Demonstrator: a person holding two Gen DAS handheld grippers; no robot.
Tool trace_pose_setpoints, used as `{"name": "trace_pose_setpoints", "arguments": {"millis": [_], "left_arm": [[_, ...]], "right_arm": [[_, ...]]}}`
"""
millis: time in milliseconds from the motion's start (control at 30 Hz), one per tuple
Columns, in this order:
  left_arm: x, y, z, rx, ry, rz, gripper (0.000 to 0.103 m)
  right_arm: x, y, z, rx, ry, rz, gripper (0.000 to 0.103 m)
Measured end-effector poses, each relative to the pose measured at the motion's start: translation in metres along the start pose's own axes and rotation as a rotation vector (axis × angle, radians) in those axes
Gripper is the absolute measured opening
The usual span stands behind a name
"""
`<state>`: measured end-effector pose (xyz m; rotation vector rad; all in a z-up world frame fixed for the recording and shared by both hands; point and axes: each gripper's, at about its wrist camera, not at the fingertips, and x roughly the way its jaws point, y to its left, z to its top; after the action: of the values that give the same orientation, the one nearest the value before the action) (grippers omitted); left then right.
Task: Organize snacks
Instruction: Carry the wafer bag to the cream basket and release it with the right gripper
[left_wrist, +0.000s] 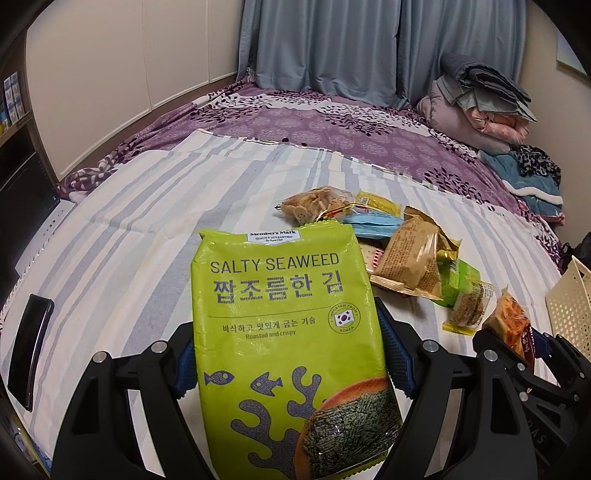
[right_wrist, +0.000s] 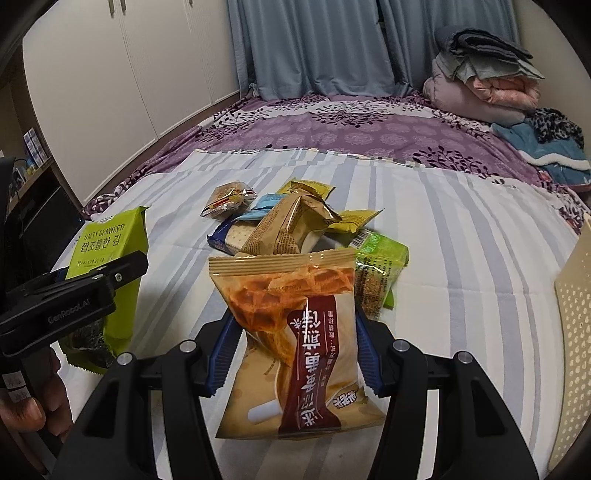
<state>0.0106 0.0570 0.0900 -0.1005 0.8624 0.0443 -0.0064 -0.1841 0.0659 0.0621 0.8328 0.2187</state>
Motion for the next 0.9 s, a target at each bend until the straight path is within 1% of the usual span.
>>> {"name": "trace_pose_setpoints", "arguments": {"millis": [200,467,700,900], "left_arm": [[-0.007,-0.015,0.0,0.028,-0.01,-0.007,0.081],[-0.015,-0.039,-0.001,0.069,-0.016,-0.037,0.081],[-0.022,-0.064,-0.002,0.117,-0.024,-0.067,0.081],[-0.028,-0.086,-0.002,0.149,-0.027,-0.096,0.081]], "right_arm": [[-0.015,-0.022,0.0,0.046,-0.033,-0.014,0.057],[-0.048,-0.064,-0.001,0.135,-0.102,-0.05,0.056],[-0.086,-0.112,-0.005,0.234,-0.18,-0.11,0.057],[-0.119,-0.155,-0.015,0.318,-0.247,-0.172,0.057]]}}
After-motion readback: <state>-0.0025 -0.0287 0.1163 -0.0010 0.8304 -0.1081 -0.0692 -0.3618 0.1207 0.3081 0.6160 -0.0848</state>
